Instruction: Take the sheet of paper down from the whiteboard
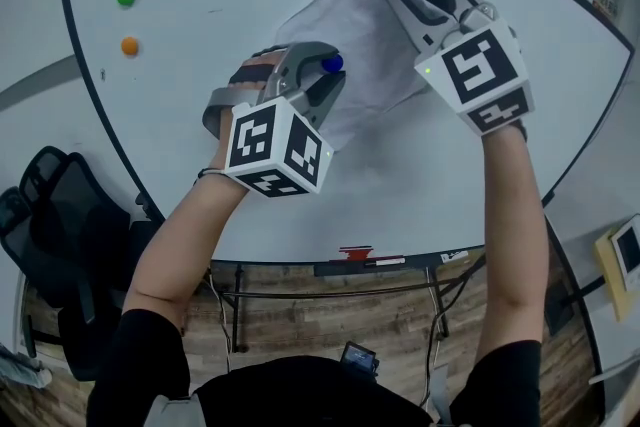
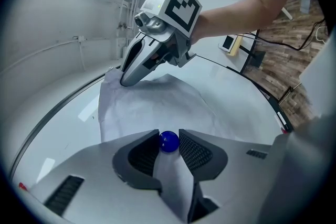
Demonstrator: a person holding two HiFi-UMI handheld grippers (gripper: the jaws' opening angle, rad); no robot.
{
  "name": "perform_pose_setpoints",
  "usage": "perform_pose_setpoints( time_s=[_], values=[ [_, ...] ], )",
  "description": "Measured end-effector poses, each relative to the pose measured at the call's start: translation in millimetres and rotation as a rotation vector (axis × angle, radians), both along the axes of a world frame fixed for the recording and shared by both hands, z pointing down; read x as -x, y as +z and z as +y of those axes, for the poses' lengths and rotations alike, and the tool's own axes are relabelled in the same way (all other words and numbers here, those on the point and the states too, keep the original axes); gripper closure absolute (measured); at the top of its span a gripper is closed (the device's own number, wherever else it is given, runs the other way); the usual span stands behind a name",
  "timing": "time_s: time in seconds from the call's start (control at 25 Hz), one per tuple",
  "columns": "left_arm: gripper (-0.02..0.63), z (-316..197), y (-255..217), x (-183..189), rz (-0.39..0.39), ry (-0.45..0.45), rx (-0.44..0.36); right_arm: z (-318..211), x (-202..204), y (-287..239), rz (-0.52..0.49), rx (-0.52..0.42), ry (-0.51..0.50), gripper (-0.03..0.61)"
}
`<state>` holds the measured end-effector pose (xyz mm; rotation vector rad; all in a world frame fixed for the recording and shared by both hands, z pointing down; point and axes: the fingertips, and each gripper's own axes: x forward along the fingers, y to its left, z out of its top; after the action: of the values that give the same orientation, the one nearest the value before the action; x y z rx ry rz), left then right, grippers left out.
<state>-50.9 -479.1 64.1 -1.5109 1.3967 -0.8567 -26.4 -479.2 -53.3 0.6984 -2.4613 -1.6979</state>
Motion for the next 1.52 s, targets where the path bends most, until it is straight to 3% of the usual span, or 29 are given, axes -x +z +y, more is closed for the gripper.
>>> perform_pose_setpoints(
  time_s=[0.36,0.6,0.96,1.52],
  values=[
    [0.485,3,-1,2,0.01,0.012,-0.001,-9,-9,4,-0.011,0.048,0.034,0.557],
    [0.485,22,-9,-10,0.021,0.083,-0.041,-15,-15,12,-0.007,0.067,0.058,0.558],
    [0.485,48,-37,-16,0.034,0.134,-0.102,-11,-26,44,0.077,0.042,0.117,0.558],
    [0.485,29,-39,13,0.06,0.062,-0.093,15,-41,114,0.133,0.119,0.075,0.558]
  ],
)
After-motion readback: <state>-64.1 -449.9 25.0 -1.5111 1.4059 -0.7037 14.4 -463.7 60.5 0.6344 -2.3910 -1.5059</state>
